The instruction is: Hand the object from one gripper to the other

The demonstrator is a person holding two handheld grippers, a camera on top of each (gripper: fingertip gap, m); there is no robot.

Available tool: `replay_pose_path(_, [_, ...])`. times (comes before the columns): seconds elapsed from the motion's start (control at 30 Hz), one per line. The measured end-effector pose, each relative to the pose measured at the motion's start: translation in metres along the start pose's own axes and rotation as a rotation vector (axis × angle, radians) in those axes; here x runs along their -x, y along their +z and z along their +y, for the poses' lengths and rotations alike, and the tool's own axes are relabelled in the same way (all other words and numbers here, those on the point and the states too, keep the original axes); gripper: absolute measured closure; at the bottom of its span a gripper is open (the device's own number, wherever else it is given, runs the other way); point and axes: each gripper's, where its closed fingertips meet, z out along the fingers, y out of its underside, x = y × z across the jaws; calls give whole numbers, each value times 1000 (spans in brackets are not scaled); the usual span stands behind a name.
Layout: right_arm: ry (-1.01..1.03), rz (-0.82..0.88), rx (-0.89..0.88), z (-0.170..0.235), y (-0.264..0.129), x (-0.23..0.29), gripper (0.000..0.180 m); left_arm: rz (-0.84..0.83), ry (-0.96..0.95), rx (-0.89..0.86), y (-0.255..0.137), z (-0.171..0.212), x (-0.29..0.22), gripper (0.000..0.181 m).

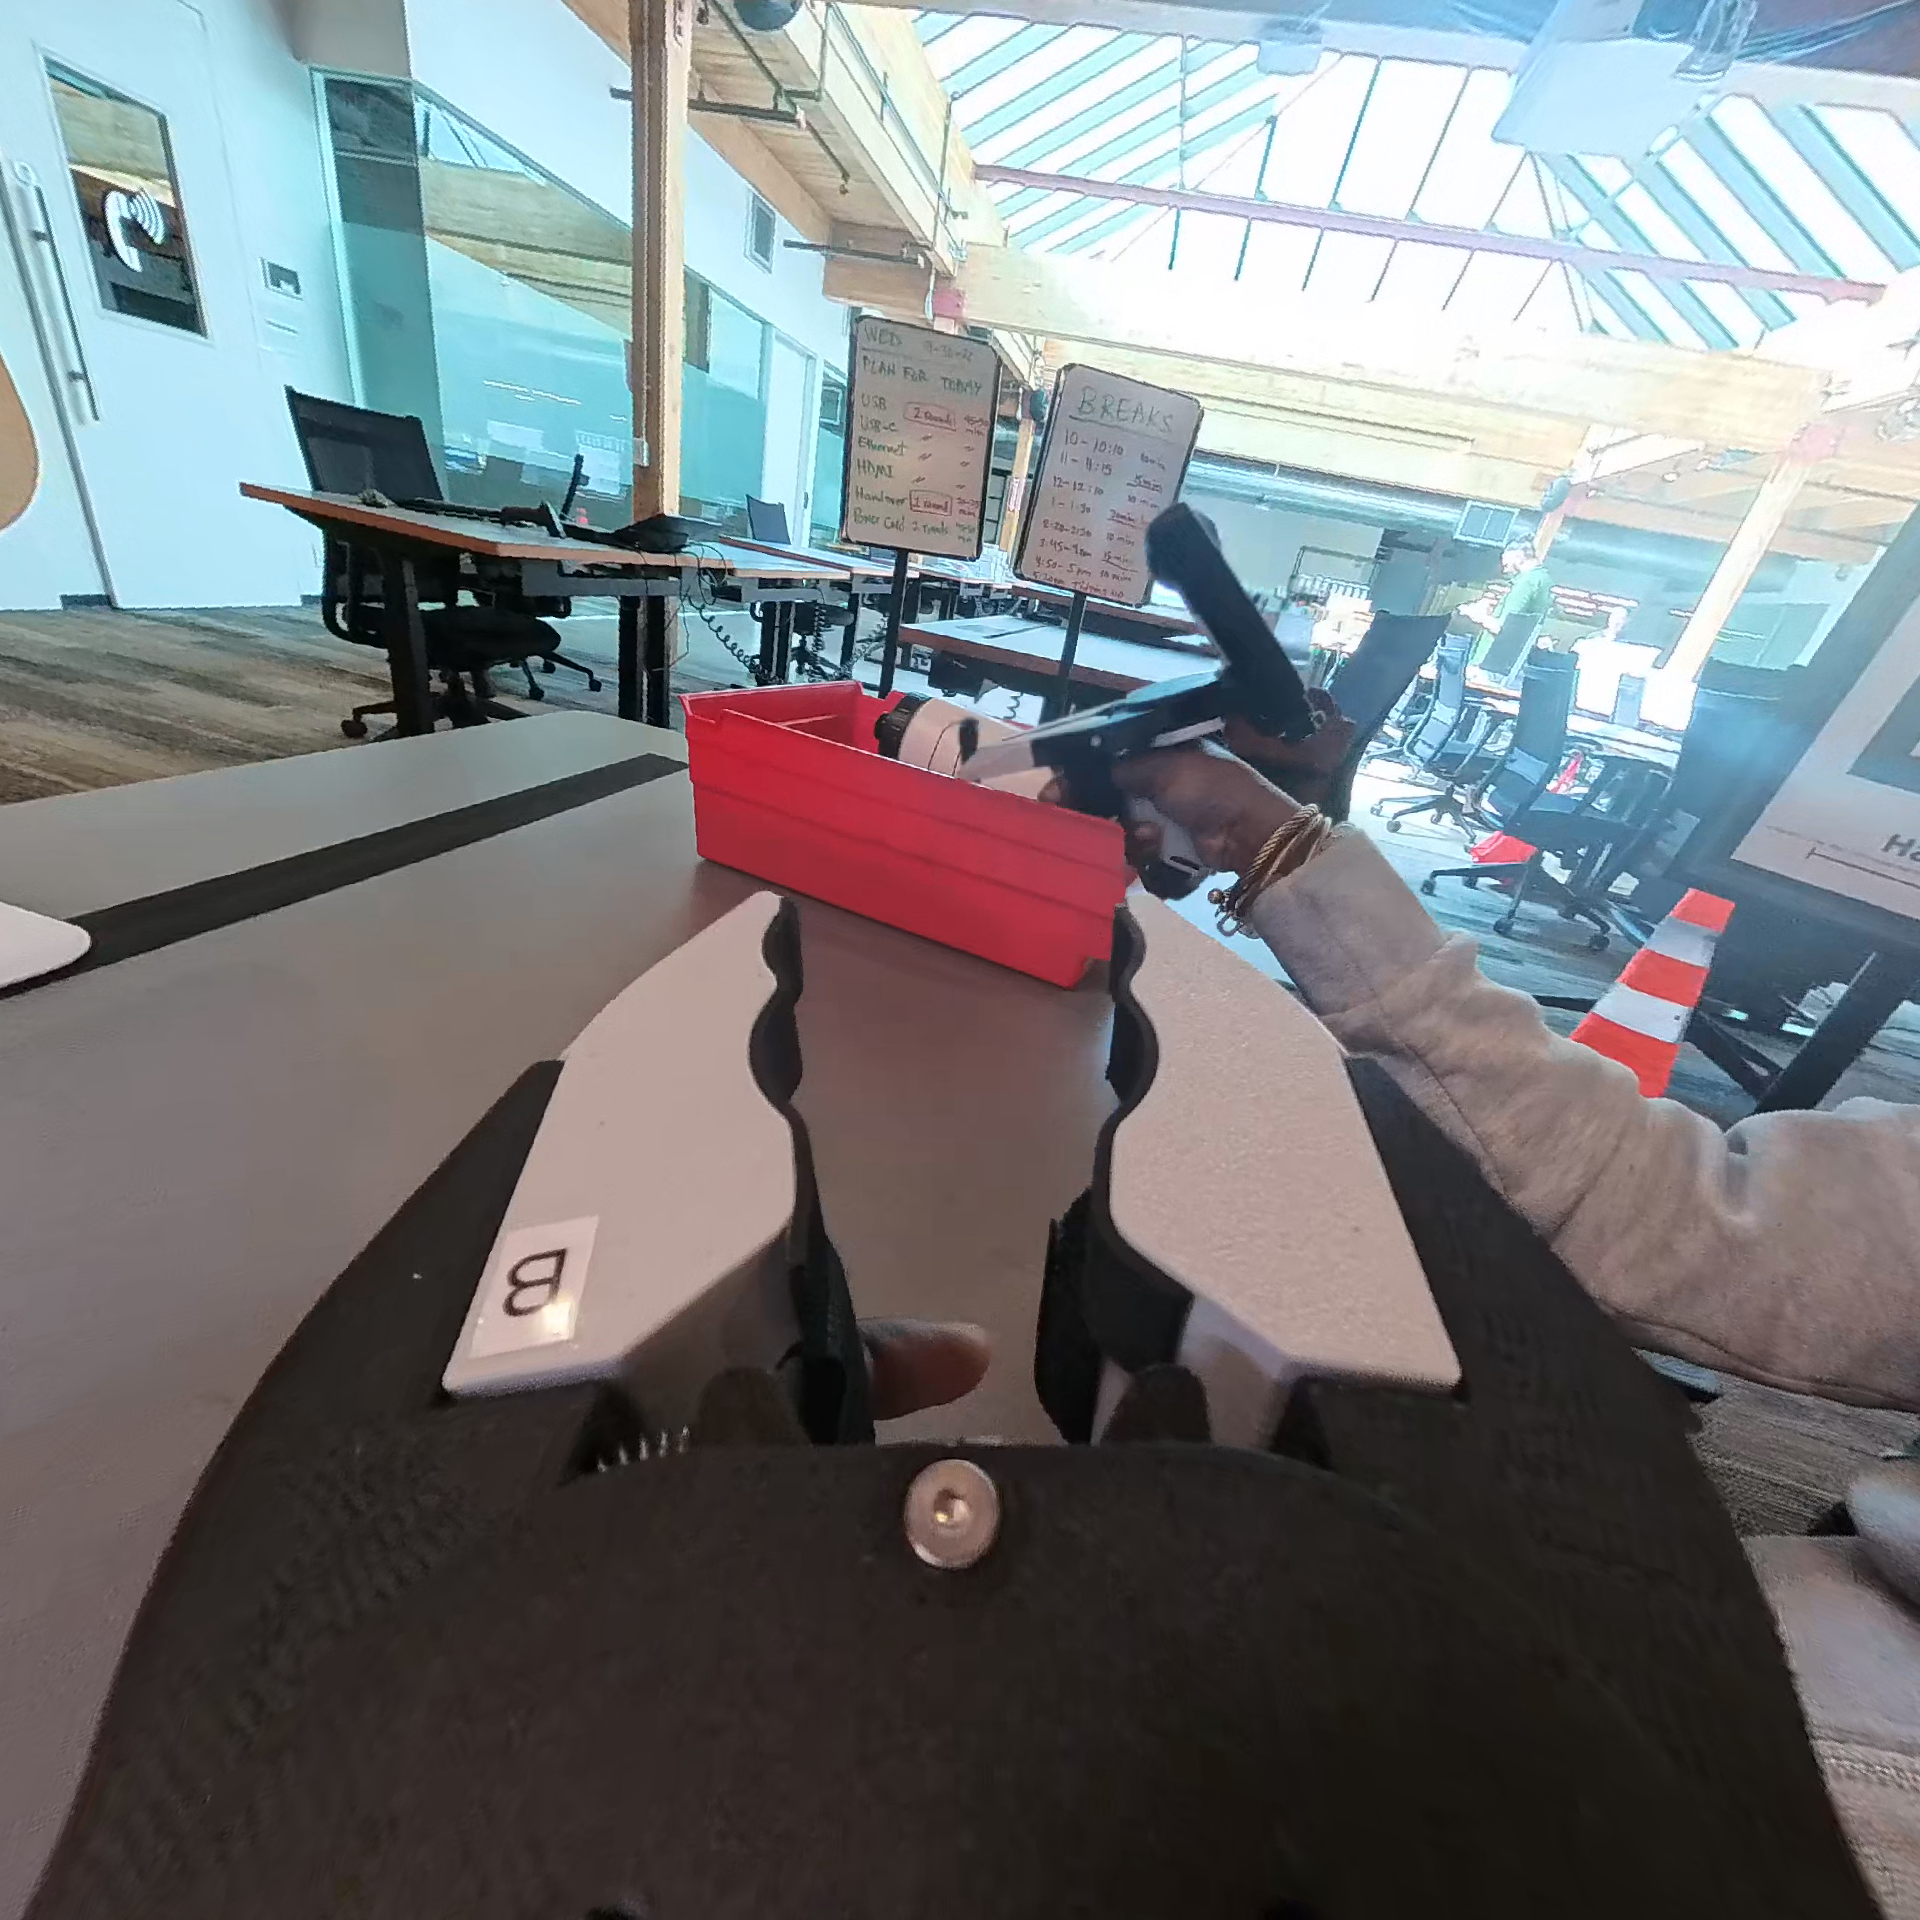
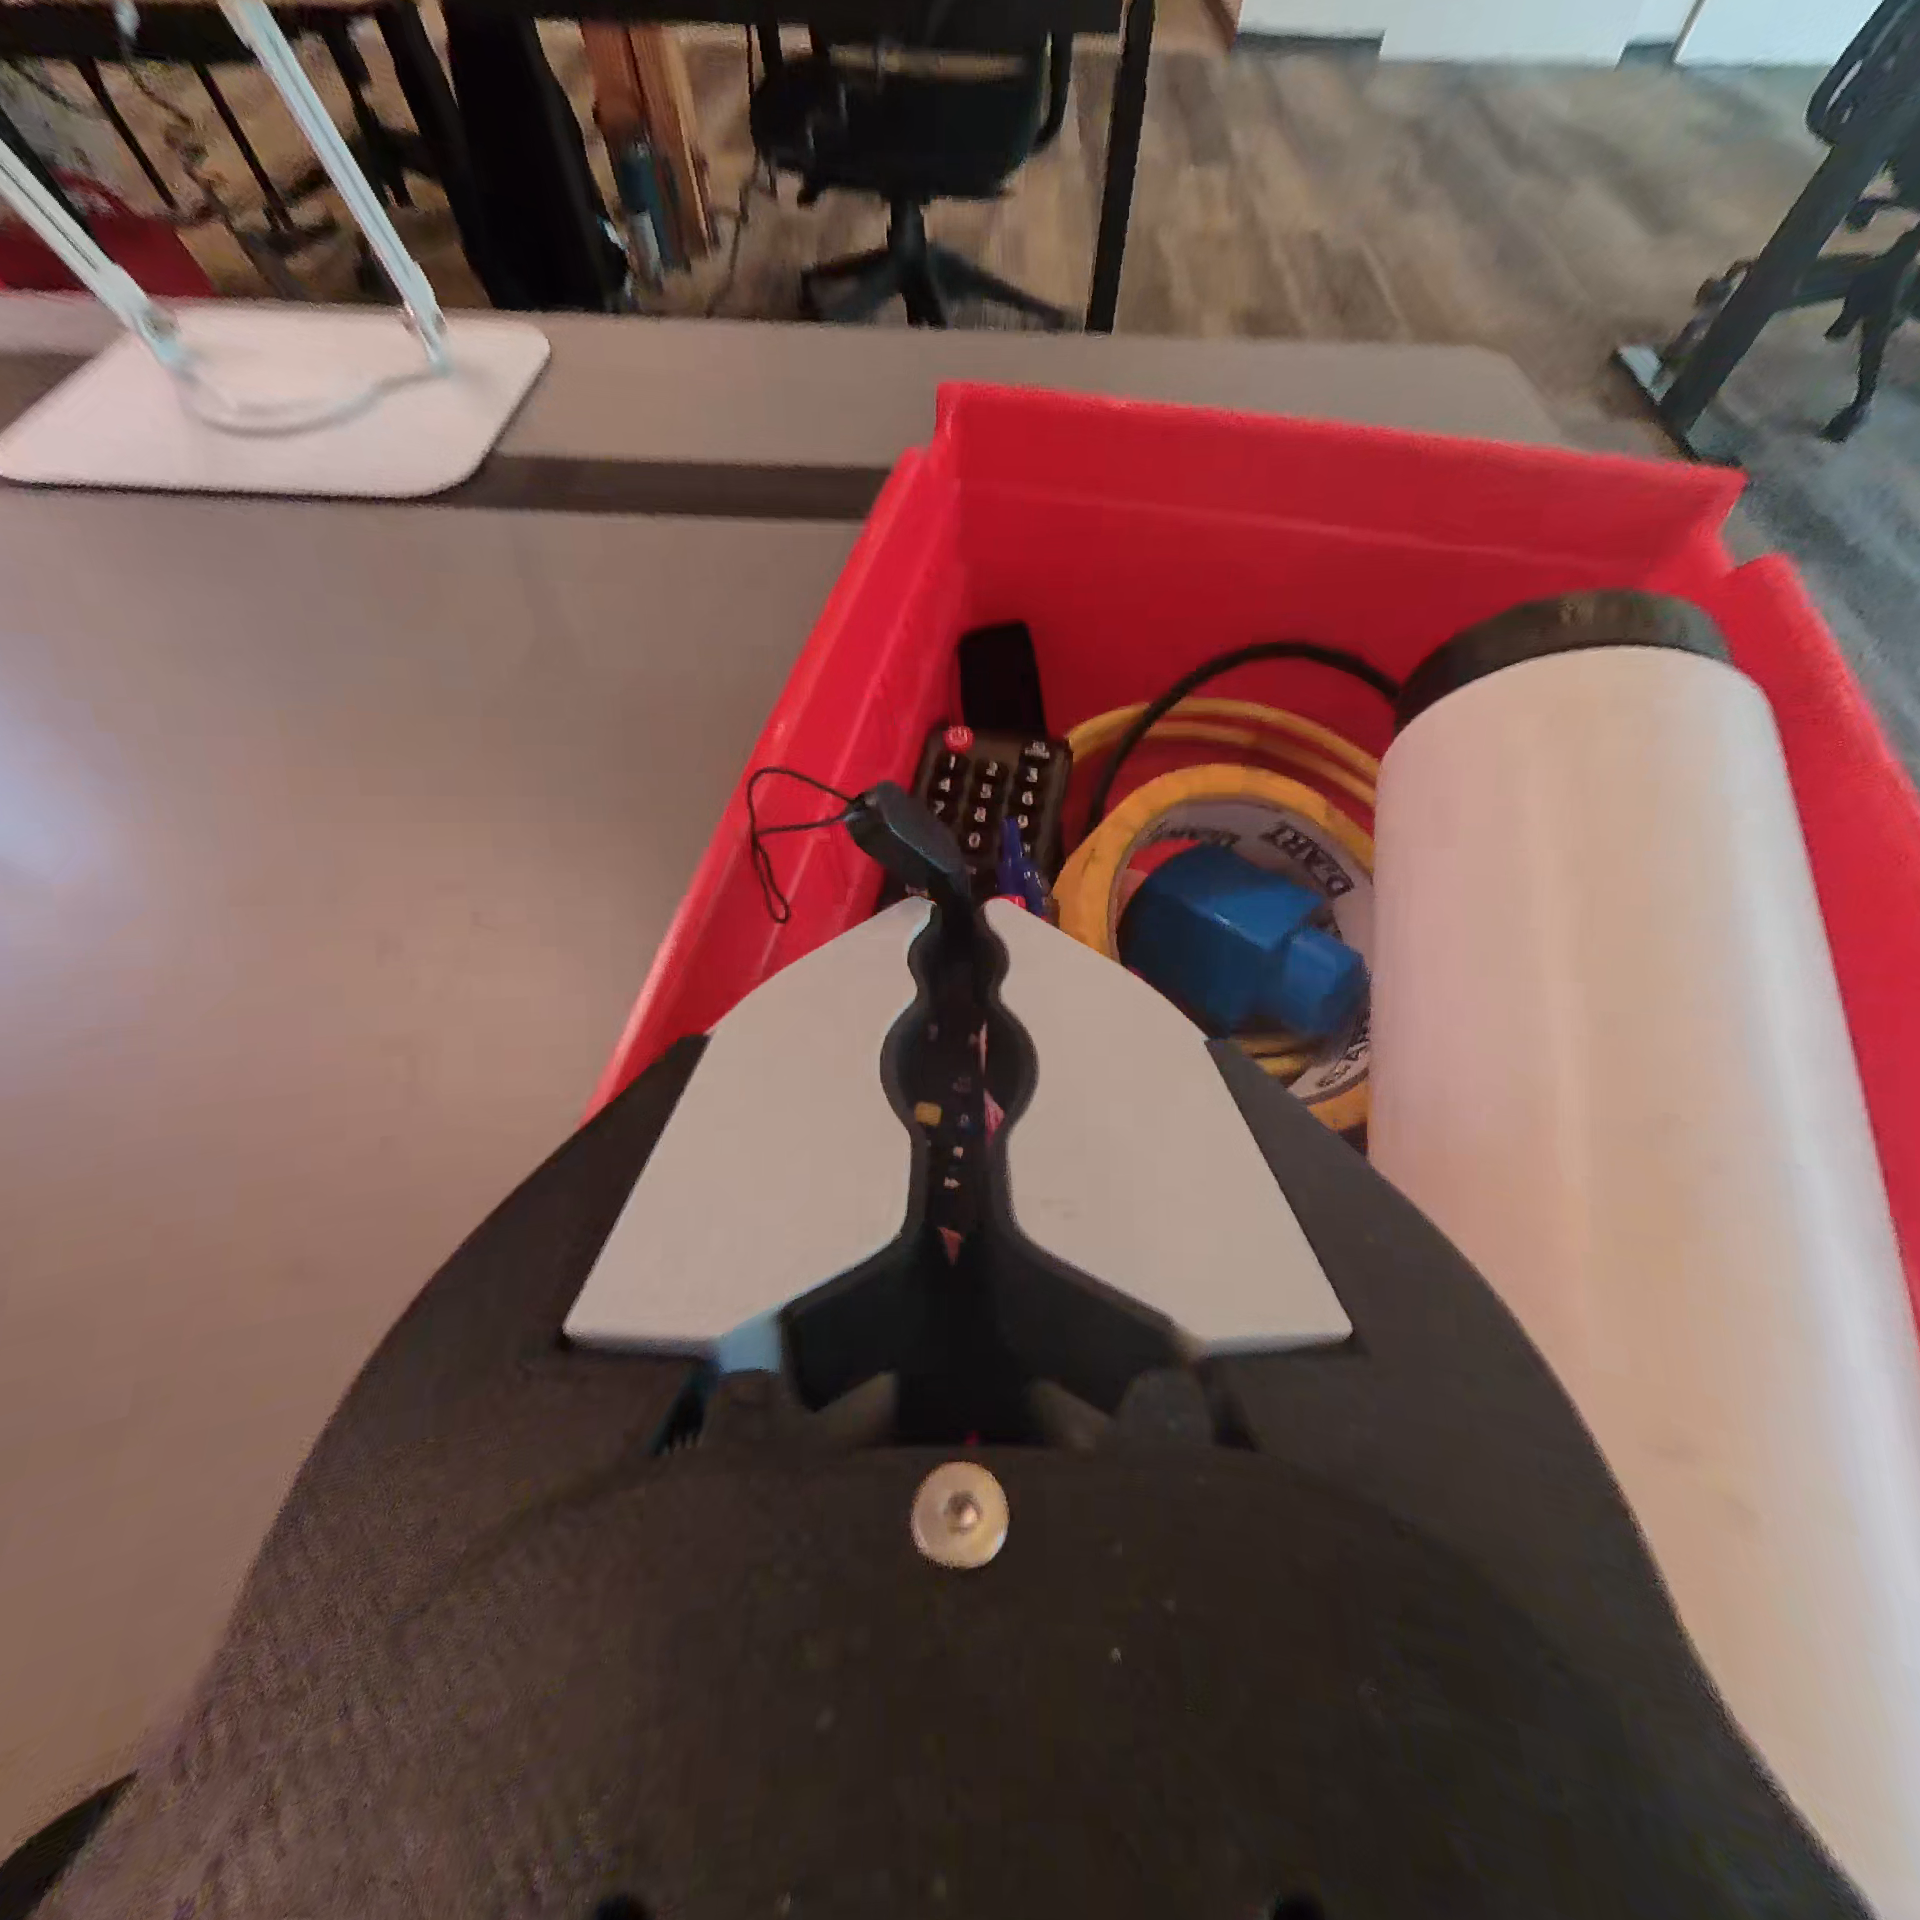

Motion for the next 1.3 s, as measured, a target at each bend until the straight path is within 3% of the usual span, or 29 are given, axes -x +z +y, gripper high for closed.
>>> replay_pose_path(0.17, [-28, 31, 87, 15, 9, -4, 172, 16, 20, 17, 1, 3, -4, 124])
replay_pose_path(0.4, [-83, 129, 161, 24, 11, -16, 156, 11, 30, 17, 1, 2, -4, 124])
replay_pose_path(0.53, [-82, 162, 149, 22, 9, -21, 149, 13, 39, 23, 2, 3, -4, 124])
replay_pose_path(0.67, [-62, 183, 73, 9, 5, -23, 128, 14, 45, 28, 3, 4, -5, 124])
replay_pose_path(0.77, [-23, 193, -85, -15, -3, -23, 111, 12, 52, 32, 4, 5, -5, 123])
replay_pose_path(1.07, [-83, 230, -812, -101, -71, -12, 51, 46, 50, 55, 6, 8, -12, 122])
replay_pose_path(1.3, [-153, 47, -1348, -131, -154, 40, 41, 95, 46, 49, 7, 4, -24, 122])
